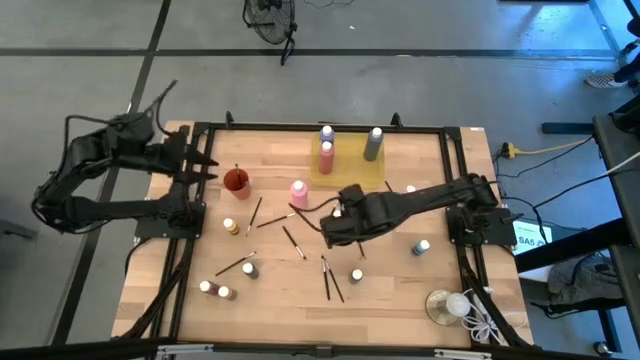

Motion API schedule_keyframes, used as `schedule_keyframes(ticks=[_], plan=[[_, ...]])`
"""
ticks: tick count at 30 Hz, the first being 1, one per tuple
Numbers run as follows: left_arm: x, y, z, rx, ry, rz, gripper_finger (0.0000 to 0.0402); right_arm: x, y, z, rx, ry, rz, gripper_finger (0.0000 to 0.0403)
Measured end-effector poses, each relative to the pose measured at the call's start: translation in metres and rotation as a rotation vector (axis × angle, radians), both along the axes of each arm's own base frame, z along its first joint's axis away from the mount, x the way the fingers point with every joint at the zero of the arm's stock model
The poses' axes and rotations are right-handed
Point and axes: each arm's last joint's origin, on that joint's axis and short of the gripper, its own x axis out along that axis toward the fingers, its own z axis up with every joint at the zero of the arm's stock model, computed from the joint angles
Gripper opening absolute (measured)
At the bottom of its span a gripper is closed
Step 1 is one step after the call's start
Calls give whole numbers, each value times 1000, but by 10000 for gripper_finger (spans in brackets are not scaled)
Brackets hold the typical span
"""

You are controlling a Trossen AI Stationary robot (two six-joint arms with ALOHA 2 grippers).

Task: Pick & Place Paint Supplies
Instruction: Put the silver paint brush into the orange cup

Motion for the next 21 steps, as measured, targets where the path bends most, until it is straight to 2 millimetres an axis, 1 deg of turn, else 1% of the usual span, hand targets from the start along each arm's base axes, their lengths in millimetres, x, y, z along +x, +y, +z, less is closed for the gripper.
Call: schedule_keyframes(ticks=[4,8,11,15,18,21], plan=[[-4,-6,10,-48,-144,-117,143,5,3,51,-136,-223,89,0],[-3,-9,19,-75,-235,-221,143,16,3,94,-275,-440,229,0],[-1,-9,23,-78,-279,-244,143,25,2,122,-377,-574,339,0],[4,-6,28,-77,-320,-219,143,37,-2,145,-524,-698,466,0],[11,-3,33,-106,-357,-208,143,43,-7,156,-588,-757,552,0],[21,1,36,-128,-372,-201,143,47,-15,162,-619,-802,631,0]])
